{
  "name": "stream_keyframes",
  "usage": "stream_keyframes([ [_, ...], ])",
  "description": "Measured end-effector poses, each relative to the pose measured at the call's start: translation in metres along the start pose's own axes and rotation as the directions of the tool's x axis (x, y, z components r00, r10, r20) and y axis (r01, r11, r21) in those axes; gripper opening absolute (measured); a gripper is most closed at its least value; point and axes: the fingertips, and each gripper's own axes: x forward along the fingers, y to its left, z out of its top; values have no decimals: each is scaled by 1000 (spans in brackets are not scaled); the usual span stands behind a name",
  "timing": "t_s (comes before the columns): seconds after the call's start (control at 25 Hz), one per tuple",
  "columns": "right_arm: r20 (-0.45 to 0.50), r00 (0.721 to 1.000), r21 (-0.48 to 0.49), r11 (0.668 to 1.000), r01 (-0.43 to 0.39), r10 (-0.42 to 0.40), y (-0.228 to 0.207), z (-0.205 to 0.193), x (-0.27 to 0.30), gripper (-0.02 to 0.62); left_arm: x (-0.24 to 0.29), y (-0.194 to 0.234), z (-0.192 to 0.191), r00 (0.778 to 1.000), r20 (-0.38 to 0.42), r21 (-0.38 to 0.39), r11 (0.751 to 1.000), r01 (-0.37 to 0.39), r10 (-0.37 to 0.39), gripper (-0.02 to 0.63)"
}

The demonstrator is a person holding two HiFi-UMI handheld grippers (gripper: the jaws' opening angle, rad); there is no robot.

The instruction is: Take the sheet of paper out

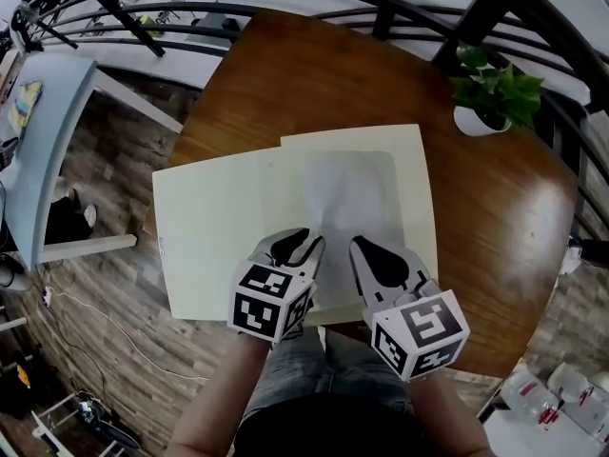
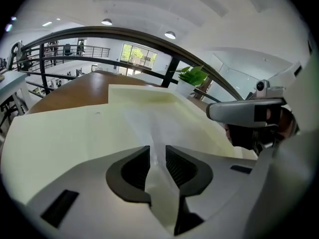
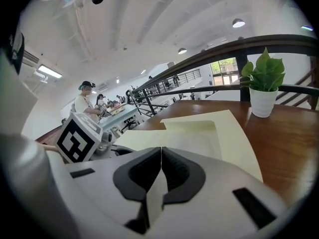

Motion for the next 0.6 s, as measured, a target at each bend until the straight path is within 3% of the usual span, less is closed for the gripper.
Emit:
stream_keyframes([
  [0.4, -4, 999, 18, 999, -44, 44, -4, 1, 3, 26, 22, 1, -8, 995, -92, 80, 996, -27, 34, 89],
  [0.6, 9, 997, 21, 997, -77, 77, -1, 3, 1, 26, 22, 4, -9, 995, -87, 101, 994, -48, 57, 87],
])
